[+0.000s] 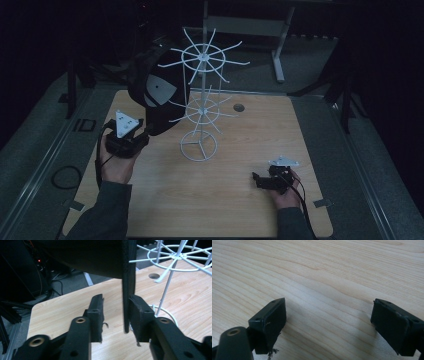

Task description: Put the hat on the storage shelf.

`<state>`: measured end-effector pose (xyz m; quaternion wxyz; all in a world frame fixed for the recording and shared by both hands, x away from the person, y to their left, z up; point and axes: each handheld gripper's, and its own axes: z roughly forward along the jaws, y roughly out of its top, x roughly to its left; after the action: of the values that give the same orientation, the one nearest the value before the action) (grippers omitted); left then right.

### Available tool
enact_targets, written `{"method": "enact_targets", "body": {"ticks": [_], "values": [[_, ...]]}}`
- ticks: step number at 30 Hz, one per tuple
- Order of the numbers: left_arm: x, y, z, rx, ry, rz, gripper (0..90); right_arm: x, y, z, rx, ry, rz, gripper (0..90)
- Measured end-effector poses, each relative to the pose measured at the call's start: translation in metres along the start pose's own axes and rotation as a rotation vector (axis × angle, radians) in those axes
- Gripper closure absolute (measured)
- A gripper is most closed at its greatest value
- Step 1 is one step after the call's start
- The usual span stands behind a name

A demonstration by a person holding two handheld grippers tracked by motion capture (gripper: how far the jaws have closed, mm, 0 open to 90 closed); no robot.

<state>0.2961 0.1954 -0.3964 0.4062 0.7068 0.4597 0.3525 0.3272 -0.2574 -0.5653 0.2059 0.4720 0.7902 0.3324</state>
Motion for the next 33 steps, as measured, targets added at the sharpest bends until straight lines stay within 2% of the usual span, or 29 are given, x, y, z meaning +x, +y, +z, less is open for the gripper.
{"method": "enact_targets", "body": {"ticks": [11, 16, 24, 33], "values": [[0.005, 0.0, -0.005, -0.024, -0.011, -0.051, 48.2, 0.0, 0.0, 0.0, 0.0, 0.0, 0.002, 12.7], [0.005, 0.0, -0.004, -0.023, -0.022, -0.05, 43.7, 0.0, 0.0, 0.0, 0.0, 0.0, 0.002, 12.7], [0.006, -0.003, -0.004, -0.024, -0.05, -0.068, 39.2, 0.0, 0.0, 0.0, 0.0, 0.0, 0.0, 12.7], [0.004, -0.014, -0.005, -0.028, -0.084, -0.088, 37.8, 0.0, 0.0, 0.0, 0.001, 0.0, -0.001, 12.7]]}}
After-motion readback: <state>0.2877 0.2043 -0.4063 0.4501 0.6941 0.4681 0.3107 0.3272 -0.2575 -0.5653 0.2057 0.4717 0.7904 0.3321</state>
